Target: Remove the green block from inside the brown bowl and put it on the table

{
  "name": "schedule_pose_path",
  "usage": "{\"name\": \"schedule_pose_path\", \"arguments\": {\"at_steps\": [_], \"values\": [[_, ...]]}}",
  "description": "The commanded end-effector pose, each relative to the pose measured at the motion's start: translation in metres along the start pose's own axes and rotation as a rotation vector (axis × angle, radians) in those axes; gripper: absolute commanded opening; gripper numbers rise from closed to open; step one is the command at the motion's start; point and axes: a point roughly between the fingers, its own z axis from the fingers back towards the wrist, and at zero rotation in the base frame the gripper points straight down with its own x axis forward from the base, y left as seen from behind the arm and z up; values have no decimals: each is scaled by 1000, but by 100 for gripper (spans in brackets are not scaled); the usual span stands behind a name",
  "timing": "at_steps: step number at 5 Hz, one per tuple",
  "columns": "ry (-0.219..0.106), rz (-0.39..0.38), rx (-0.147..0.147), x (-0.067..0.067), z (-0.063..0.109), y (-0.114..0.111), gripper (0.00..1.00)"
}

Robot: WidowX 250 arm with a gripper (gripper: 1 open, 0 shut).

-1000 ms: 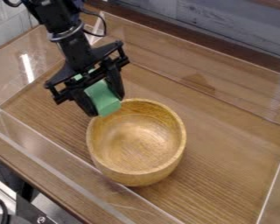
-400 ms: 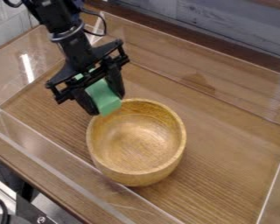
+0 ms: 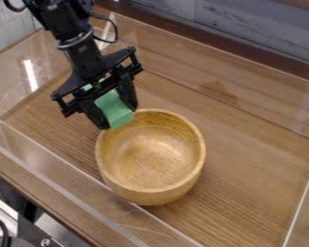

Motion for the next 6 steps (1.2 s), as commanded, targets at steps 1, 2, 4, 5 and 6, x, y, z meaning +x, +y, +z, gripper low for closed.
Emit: {"name": "schedule_pose_path", "arguments": {"at_steps": [1,2,4,5,6], "values": [[-28,11,-30,7,8,-5,0],[-27,14,-33,9,9,-6,0],[-26,18,-37,12,10,-9,0],[-24,20,-38,13,10,-10,0],[-24,23,-39,15,9,-10,0]]}}
